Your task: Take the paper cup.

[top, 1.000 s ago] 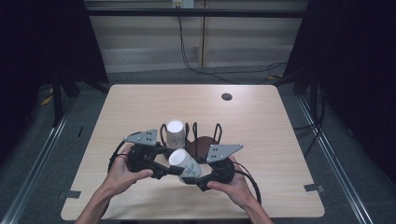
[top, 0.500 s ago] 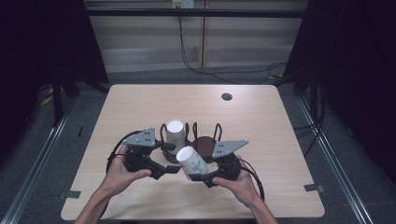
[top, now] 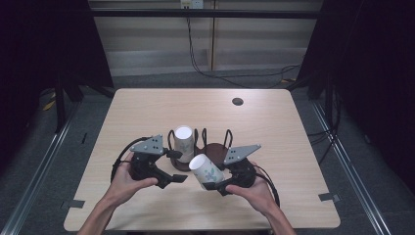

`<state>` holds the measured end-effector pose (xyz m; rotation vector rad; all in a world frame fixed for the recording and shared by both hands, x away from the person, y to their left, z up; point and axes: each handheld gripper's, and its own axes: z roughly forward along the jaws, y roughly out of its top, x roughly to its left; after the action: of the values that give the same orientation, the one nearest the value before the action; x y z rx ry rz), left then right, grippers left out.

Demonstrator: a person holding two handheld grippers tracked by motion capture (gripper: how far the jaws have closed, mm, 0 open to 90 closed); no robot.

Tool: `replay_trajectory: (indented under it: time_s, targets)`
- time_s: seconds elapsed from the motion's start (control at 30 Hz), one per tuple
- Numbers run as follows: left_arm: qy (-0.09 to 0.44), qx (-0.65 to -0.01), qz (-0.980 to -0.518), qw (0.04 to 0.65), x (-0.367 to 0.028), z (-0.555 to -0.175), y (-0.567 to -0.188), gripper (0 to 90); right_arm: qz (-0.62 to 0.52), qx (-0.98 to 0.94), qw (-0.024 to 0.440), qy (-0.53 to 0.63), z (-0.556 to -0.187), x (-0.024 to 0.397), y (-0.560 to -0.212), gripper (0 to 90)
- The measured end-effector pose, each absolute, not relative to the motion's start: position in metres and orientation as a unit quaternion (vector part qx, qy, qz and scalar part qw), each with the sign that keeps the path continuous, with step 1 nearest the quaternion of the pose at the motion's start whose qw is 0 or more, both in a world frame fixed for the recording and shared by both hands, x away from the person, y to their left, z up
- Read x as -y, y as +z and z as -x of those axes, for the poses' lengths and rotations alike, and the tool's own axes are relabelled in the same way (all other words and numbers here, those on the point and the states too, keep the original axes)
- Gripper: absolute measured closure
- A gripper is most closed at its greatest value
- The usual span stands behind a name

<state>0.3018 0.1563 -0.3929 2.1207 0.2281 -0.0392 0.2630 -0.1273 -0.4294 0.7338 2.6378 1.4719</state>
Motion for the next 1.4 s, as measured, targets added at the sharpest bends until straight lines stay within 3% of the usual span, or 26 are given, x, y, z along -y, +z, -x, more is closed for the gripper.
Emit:
replay_trajectory:
  time_s: [0.37, 0.5, 0.8, 1.17, 1.4]
  targets:
    - [-0.013, -0.073, -0.884, 0.461, -0.147, -0.299, -0.398, 17.1, -0.232, -0.878, 0.024, 0.419, -0.264, 0.127, -0.426, 33.2]
    - [-0.024, -0.061, -0.891, 0.449, -0.145, -0.298, -0.401, 27.1, -0.227, -0.888, 0.016, 0.399, -0.264, 0.124, -0.428, 33.3]
    - [-0.012, -0.067, -0.902, 0.426, -0.141, -0.297, -0.403, 31.1, -0.208, -0.909, 0.001, 0.361, -0.266, 0.119, -0.425, 33.6]
    - [-0.021, -0.063, -0.92, 0.385, -0.135, -0.295, -0.407, 22.5, -0.185, -0.934, 0.003, 0.306, -0.268, 0.108, -0.423, 33.8]
    - [-0.02, -0.064, -0.927, 0.368, -0.132, -0.295, -0.41, 21.6, -0.171, -0.946, -0.005, 0.276, -0.267, 0.1, -0.425, 33.9]
